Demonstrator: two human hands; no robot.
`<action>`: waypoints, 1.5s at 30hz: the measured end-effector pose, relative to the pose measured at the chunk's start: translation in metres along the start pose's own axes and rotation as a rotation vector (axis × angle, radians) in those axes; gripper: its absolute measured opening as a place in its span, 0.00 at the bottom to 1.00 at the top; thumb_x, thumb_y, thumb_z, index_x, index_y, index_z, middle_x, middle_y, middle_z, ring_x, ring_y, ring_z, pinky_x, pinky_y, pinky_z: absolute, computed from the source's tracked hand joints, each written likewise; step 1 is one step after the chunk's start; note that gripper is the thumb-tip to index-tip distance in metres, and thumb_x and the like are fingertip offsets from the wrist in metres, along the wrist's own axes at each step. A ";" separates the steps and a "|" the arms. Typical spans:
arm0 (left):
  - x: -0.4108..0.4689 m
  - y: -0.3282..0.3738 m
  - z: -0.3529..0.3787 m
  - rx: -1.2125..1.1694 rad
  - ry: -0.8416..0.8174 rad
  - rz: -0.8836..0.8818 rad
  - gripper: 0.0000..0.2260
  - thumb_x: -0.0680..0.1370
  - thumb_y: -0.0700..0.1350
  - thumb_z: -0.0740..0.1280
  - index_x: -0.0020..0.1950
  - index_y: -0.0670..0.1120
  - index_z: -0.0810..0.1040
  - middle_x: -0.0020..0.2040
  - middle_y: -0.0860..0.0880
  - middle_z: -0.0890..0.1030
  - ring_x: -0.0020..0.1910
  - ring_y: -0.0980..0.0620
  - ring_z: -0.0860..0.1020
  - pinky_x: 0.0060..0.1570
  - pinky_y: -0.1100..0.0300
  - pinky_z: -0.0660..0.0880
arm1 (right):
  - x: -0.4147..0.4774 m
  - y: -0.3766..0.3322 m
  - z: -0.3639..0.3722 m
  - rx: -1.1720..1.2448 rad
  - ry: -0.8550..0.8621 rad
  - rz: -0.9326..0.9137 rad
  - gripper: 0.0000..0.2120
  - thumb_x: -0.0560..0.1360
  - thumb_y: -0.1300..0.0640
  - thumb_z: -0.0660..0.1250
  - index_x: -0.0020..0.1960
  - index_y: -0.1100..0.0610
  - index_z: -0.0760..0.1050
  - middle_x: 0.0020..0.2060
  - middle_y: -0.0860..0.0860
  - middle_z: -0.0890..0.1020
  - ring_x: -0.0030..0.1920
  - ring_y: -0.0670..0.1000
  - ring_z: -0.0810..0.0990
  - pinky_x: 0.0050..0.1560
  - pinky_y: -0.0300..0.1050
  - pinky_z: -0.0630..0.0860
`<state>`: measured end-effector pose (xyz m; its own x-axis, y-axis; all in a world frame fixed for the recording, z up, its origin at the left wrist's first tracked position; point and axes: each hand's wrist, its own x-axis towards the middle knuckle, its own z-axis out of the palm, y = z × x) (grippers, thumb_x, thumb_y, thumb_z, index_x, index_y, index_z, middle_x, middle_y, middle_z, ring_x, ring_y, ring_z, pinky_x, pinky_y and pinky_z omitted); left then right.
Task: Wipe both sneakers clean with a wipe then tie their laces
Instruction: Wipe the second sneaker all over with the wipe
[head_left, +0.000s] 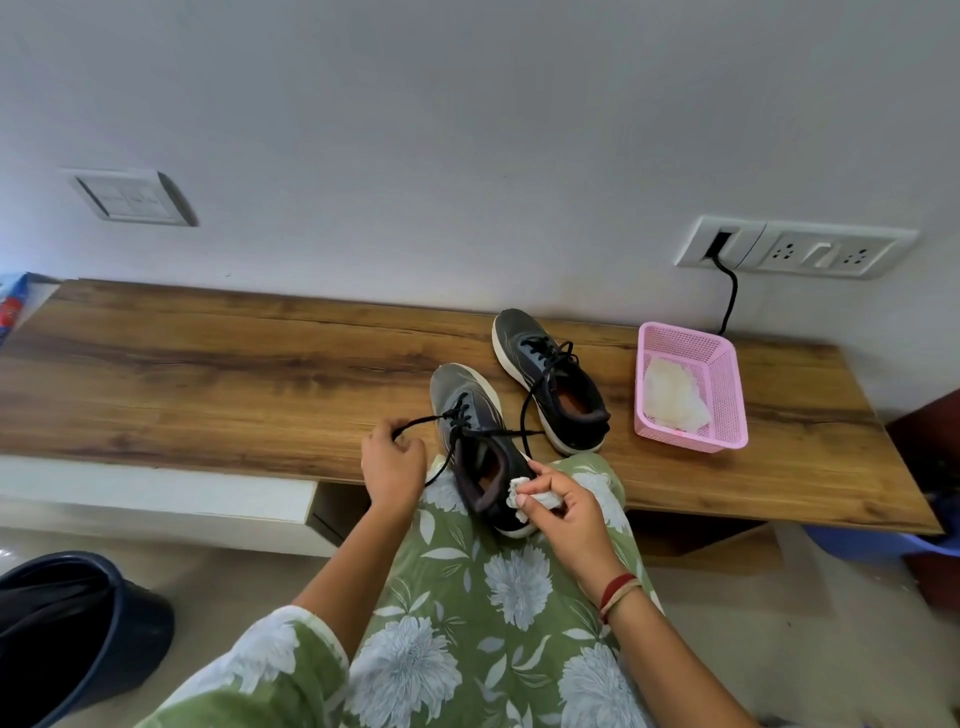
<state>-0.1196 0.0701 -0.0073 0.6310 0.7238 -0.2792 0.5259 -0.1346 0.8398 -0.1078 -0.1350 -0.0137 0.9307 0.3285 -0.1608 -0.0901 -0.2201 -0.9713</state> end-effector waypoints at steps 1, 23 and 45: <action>-0.005 0.005 0.002 0.099 -0.013 0.114 0.14 0.76 0.41 0.63 0.60 0.50 0.75 0.58 0.48 0.73 0.56 0.49 0.71 0.55 0.52 0.70 | 0.000 0.000 0.000 -0.005 -0.001 -0.001 0.06 0.71 0.62 0.71 0.41 0.52 0.80 0.59 0.47 0.76 0.61 0.41 0.73 0.58 0.37 0.70; -0.006 -0.007 -0.002 -0.380 -0.302 -0.150 0.03 0.81 0.42 0.61 0.48 0.46 0.70 0.36 0.49 0.71 0.32 0.55 0.71 0.31 0.63 0.69 | 0.000 0.000 0.000 -0.045 -0.004 -0.017 0.09 0.71 0.62 0.71 0.40 0.48 0.80 0.58 0.45 0.76 0.61 0.37 0.72 0.62 0.42 0.70; 0.013 -0.017 0.009 -0.009 -0.265 0.044 0.08 0.75 0.35 0.65 0.39 0.46 0.72 0.38 0.45 0.79 0.41 0.47 0.79 0.42 0.55 0.75 | 0.034 -0.052 -0.015 0.297 0.011 0.290 0.06 0.75 0.65 0.65 0.50 0.60 0.78 0.51 0.54 0.80 0.41 0.50 0.79 0.46 0.44 0.78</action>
<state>-0.1156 0.0758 -0.0292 0.7811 0.5149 -0.3531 0.4900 -0.1550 0.8578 -0.0659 -0.1257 0.0340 0.8551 0.2817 -0.4352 -0.4463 -0.0269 -0.8945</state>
